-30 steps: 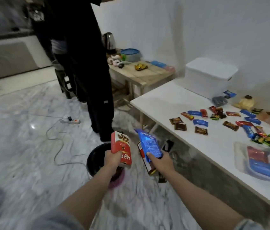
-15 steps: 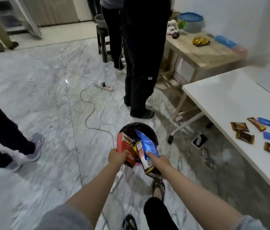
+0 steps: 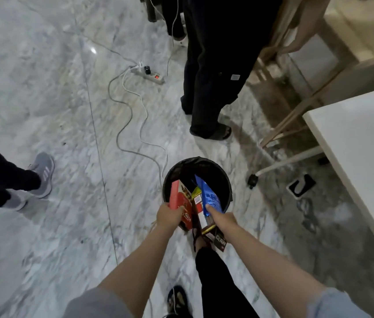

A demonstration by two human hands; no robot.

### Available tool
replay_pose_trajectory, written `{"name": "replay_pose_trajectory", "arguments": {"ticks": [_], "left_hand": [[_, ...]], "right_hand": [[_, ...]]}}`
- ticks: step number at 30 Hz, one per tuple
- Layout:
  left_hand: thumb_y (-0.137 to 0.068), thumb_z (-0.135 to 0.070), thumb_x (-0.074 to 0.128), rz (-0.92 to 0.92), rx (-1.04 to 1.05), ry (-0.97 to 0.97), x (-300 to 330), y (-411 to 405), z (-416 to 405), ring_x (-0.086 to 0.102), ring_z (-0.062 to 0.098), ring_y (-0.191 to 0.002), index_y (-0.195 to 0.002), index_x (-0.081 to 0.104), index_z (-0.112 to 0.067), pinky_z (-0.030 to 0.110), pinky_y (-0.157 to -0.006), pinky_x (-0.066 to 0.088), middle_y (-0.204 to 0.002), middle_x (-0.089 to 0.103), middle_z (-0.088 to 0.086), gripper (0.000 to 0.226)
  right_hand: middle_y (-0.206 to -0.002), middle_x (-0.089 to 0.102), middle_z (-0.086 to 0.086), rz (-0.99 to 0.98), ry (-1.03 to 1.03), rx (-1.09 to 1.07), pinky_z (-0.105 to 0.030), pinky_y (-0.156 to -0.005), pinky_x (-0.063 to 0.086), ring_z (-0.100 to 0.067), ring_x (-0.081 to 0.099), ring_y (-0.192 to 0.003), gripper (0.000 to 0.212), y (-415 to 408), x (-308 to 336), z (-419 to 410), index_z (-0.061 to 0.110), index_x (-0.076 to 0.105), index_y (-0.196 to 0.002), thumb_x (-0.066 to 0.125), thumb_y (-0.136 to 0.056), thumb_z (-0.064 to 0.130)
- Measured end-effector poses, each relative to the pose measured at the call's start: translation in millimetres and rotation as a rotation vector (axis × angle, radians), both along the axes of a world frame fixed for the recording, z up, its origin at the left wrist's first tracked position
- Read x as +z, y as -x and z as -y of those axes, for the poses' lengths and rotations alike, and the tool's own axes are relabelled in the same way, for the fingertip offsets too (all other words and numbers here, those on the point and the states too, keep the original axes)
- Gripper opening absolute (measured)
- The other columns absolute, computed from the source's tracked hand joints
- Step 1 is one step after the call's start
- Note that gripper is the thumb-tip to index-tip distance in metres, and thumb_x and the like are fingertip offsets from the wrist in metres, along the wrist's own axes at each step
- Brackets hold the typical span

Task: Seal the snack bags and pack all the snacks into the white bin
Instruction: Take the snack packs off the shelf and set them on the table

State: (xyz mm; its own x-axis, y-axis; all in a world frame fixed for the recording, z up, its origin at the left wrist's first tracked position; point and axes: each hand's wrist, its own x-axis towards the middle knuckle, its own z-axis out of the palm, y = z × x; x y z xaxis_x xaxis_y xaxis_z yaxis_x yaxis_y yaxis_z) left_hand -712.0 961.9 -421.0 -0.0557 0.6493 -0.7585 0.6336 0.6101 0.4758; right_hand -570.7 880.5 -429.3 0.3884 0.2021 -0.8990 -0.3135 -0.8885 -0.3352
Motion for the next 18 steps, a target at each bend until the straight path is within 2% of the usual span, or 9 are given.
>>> {"name": "replay_pose_trajectory", "arguments": {"ticks": [3,6,9,12,15,18], "left_hand": [[-0.084,-0.027,0.065,-0.048,-0.09,0.019,-25.6,-23.4,-30.5,0.06,0.029,-0.095,-0.125,0.047,-0.004,0.037,-0.083,0.052,-0.11,0.06,0.012,0.05],[-0.084,-0.027,0.064,-0.091,-0.174,0.028,-53.6,-39.0,-52.1,0.062,0.033,-0.099,-0.131,0.04,-0.005,0.037,-0.082,0.052,-0.117,0.059,0.016,0.058],[-0.086,-0.026,0.062,-0.121,-0.229,0.038,-75.5,-48.2,-64.0,0.056,0.035,-0.111,-0.135,0.034,-0.001,0.033,-0.086,0.044,-0.124,0.056,0.017,0.061],[-0.086,-0.029,0.062,-0.117,-0.216,0.086,-90.4,-52.2,-71.2,0.053,0.033,-0.12,-0.14,0.031,-0.001,0.036,-0.096,0.044,-0.132,0.053,0.017,0.068],[-0.085,-0.031,0.062,-0.141,-0.221,0.139,-96.8,-50.5,-73.1,0.052,0.033,-0.121,-0.142,0.03,-0.004,0.042,-0.102,0.045,-0.135,0.052,0.017,0.07],[-0.085,-0.031,0.062,-0.154,-0.231,0.15,-91.3,-49.4,-69.7,0.053,0.033,-0.121,-0.141,0.032,-0.004,0.043,-0.101,0.046,-0.134,0.053,0.017,0.069]], "right_hand": [[-0.137,0.049,-0.017,-0.039,0.06,0.039,-0.036,-0.099,0.044,-0.034,0.05,-0.123,0.092,-20.6,-29.6,-26.1,0.0,0.039,-0.138,0.067,-0.074,0.06],[-0.14,0.047,-0.017,-0.076,0.106,0.083,-0.037,-0.102,0.043,-0.034,0.048,-0.125,0.092,-37.2,-61.0,-49.4,0.001,0.039,-0.14,0.066,-0.076,0.061],[-0.147,0.039,-0.015,-0.149,0.115,0.099,-0.036,-0.105,0.036,-0.032,0.042,-0.132,0.087,-49.8,-85.5,-74.0,0.004,0.033,-0.144,0.055,-0.084,0.062],[-0.153,0.03,-0.013,-0.151,0.107,0.098,-0.037,-0.109,0.03,-0.031,0.033,-0.138,0.087,-57.9,-103.2,-92.8,0.007,0.021,-0.149,0.042,-0.088,0.066],[-0.15,0.034,-0.012,-0.07,0.104,0.161,-0.04,-0.107,0.034,-0.033,0.037,-0.135,0.079,-62.4,-111.1,-97.8,0.01,0.025,-0.148,0.04,-0.09,0.062],[-0.14,0.047,-0.011,-0.008,0.095,0.229,-0.039,-0.099,0.039,-0.032,0.046,-0.126,0.065,-64.7,-107.6,-94.8,0.011,0.038,-0.141,0.04,-0.093,0.055]]}}
